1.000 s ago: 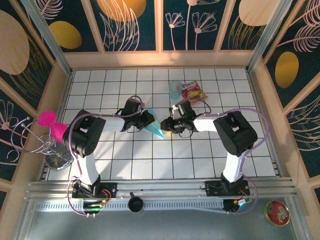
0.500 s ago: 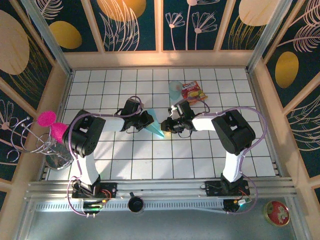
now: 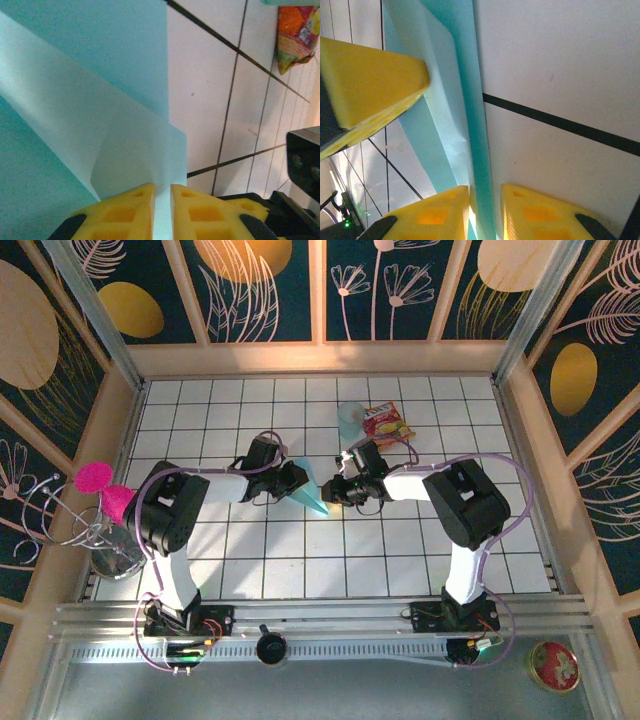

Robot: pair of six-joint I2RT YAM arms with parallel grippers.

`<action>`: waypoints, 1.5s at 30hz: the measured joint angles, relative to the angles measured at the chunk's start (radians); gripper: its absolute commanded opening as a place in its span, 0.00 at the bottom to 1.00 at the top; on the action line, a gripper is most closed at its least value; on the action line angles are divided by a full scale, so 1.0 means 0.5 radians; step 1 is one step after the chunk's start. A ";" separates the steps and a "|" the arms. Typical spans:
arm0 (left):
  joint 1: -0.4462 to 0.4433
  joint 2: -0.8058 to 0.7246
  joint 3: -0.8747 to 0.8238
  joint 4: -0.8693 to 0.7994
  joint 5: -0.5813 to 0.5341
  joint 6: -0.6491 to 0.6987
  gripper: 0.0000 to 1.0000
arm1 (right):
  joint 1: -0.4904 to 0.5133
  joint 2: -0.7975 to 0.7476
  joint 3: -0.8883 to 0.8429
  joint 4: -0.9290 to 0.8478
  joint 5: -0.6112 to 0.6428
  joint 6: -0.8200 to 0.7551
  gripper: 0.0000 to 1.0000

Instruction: Fold a paper plane with a square sheet of paper (pick it up from the middle)

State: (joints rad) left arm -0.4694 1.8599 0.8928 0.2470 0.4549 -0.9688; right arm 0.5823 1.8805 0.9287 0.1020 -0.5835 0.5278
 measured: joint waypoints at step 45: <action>-0.064 -0.706 -0.568 0.208 -0.378 -0.246 0.12 | 0.175 -0.092 0.011 0.033 0.124 -0.134 0.15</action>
State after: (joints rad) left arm -0.5014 1.5070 0.6090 0.3511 0.2661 -1.0916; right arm 0.6697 1.8347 0.9344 0.1184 -0.5217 0.4610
